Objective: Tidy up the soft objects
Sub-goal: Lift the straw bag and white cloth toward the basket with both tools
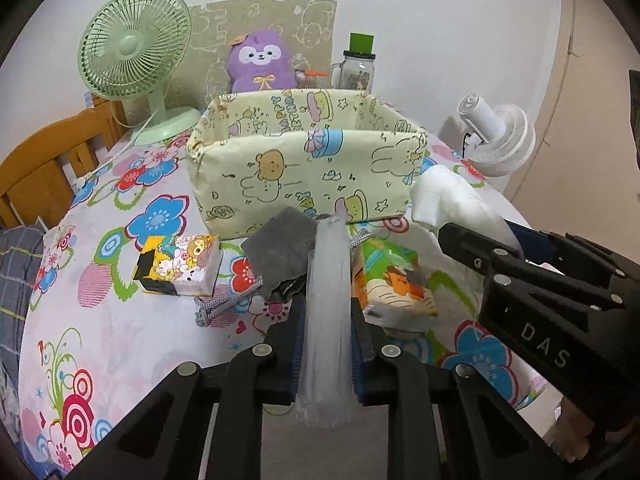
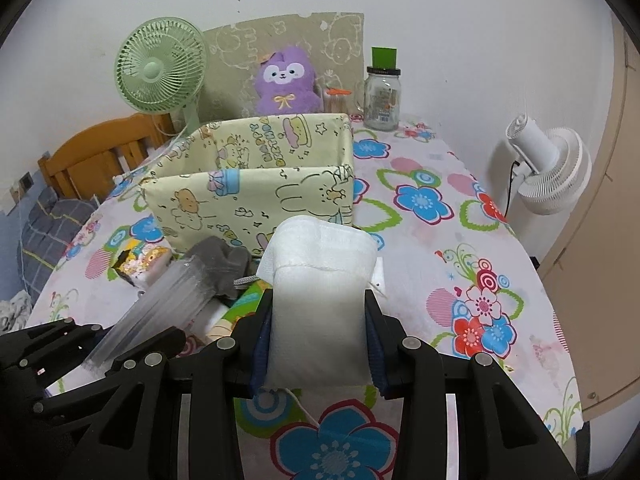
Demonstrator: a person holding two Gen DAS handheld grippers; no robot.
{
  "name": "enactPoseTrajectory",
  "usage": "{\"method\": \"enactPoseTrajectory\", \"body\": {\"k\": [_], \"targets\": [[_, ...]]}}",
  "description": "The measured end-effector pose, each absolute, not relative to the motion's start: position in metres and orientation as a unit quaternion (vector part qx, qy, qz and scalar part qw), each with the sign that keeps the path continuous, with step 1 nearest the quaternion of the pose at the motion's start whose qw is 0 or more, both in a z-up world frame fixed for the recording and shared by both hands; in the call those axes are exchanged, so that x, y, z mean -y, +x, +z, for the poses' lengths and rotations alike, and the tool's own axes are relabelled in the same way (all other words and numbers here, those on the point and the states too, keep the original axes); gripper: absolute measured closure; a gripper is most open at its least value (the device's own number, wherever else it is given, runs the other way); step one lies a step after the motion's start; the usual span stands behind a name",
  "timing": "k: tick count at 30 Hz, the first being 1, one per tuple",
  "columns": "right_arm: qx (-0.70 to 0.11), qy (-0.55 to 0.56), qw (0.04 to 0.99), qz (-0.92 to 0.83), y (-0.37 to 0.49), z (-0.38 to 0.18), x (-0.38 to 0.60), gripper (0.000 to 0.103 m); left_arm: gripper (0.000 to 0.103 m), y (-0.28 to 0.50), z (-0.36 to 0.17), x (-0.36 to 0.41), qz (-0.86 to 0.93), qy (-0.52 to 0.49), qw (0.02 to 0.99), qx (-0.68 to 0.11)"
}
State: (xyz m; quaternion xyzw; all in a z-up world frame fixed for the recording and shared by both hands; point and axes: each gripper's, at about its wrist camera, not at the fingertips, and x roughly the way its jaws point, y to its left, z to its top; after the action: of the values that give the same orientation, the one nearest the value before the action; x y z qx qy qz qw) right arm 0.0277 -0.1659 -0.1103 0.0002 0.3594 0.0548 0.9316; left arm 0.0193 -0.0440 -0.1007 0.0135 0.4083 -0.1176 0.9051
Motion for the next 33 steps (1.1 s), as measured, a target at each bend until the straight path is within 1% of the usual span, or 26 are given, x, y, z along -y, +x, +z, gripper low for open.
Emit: {"method": "enactPoseTrajectory", "body": {"k": [15, 33], "targets": [[-0.348, -0.005, 0.936, 0.058, 0.021, -0.093, 0.157, 0.059, 0.086, 0.019, -0.079, 0.044, -0.129, 0.003, 0.91, -0.395], [-0.316, -0.006, 0.948, 0.05, 0.021, -0.056, 0.16, 0.059, 0.086, 0.028, -0.043, 0.048, -0.12, 0.021, 0.926, -0.356]]}}
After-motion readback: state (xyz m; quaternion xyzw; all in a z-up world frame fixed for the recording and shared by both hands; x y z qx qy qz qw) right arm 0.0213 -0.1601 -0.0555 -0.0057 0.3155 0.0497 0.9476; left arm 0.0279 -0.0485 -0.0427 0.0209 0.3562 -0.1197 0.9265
